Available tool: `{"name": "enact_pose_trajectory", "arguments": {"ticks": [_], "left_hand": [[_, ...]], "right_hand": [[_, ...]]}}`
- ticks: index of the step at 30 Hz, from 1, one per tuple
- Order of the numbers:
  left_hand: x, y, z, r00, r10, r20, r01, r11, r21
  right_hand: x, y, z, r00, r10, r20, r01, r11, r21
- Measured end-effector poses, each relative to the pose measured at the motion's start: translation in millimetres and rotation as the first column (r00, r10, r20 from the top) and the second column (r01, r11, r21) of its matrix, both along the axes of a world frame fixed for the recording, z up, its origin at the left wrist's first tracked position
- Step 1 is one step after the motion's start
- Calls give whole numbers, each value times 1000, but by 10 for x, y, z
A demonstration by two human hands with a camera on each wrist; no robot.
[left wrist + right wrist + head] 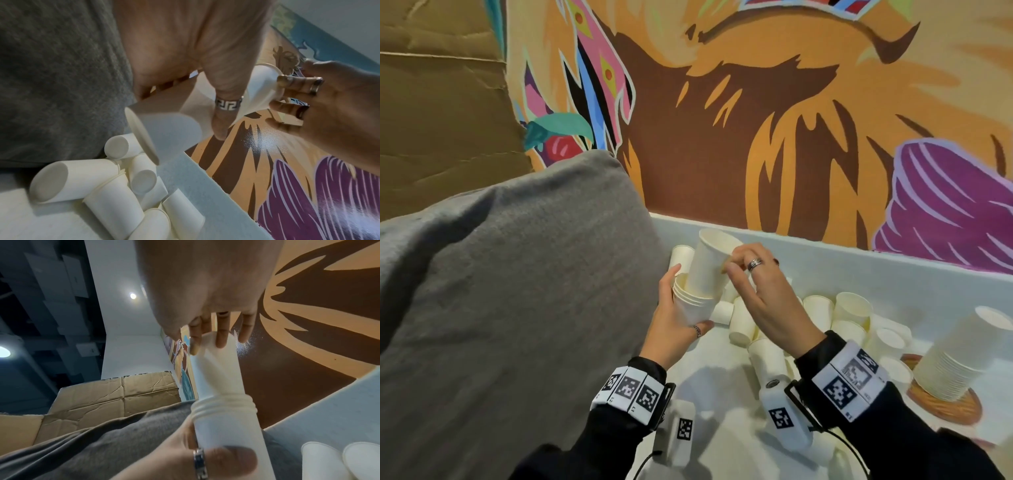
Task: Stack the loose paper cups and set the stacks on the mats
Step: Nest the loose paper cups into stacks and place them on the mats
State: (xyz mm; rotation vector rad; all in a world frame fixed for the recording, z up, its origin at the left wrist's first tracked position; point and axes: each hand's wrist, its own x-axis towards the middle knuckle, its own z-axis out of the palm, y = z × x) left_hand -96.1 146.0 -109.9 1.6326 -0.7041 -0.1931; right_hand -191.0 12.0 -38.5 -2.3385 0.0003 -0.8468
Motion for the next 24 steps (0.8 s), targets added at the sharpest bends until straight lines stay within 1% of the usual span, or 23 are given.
{"name": "enact_pose_trajectory", "arguments": {"ticks": [3, 5, 6, 7, 8, 10, 11, 13, 15, 16, 18, 19, 21, 24], "left_hand": [[-41, -45, 33, 999, -38, 12, 38, 999, -4], [-69, -74, 43, 998, -63, 20, 63, 998, 7], [-81, -88, 47, 997, -69, 24, 69, 997, 19], [-92, -96, 50, 997, -70, 32, 69, 997, 29], [-100, -100, 52, 997, -69, 43, 67, 997, 34], [-123, -101, 65, 996, -70, 50, 69, 997, 26], [-130, -96, 67, 997, -73, 41, 72, 997, 17], [-137, -89, 72, 996, -82, 25, 82, 997, 0], [-132, -88, 63, 996, -80, 25, 81, 997, -8], [-129, -94, 53, 997, -76, 22, 76, 997, -9], [-128, -110, 34, 998, -65, 6, 65, 998, -4], [-128, -117, 27, 998, -60, 3, 60, 998, 3], [-121, -129, 14, 998, -56, 1, 56, 998, 21], [-111, -129, 20, 998, -62, -6, 63, 997, 45]], "right_hand": [[-46, -1, -101, 991, 61, -119, -59, 998, 16], [-88, -9, -163, 978, 57, -201, -56, 998, 15], [-111, -29, -192, 975, 49, -216, -41, 998, 41], [-127, -63, -221, 979, 37, -198, -17, 995, 103], [-145, -99, -238, 989, 21, -149, 9, 981, 196], [-176, -210, -271, 998, -40, -53, 58, 921, 385], [-194, -274, -288, 995, -86, -47, 98, 893, 439], [-213, -418, -352, 982, -158, -104, 188, 877, 443], [-185, -579, -499, 957, -156, -245, 241, 897, 370], [-154, -653, -604, 926, -135, -352, 253, 914, 316], [-75, -771, -836, 810, -117, -575, 253, 954, 162], [-34, -810, -941, 750, -113, -651, 233, 967, 100], [24, -842, -1073, 658, -102, -746, 179, 984, 24], [83, -865, -1140, 510, -118, -852, 104, 992, -75]]}}
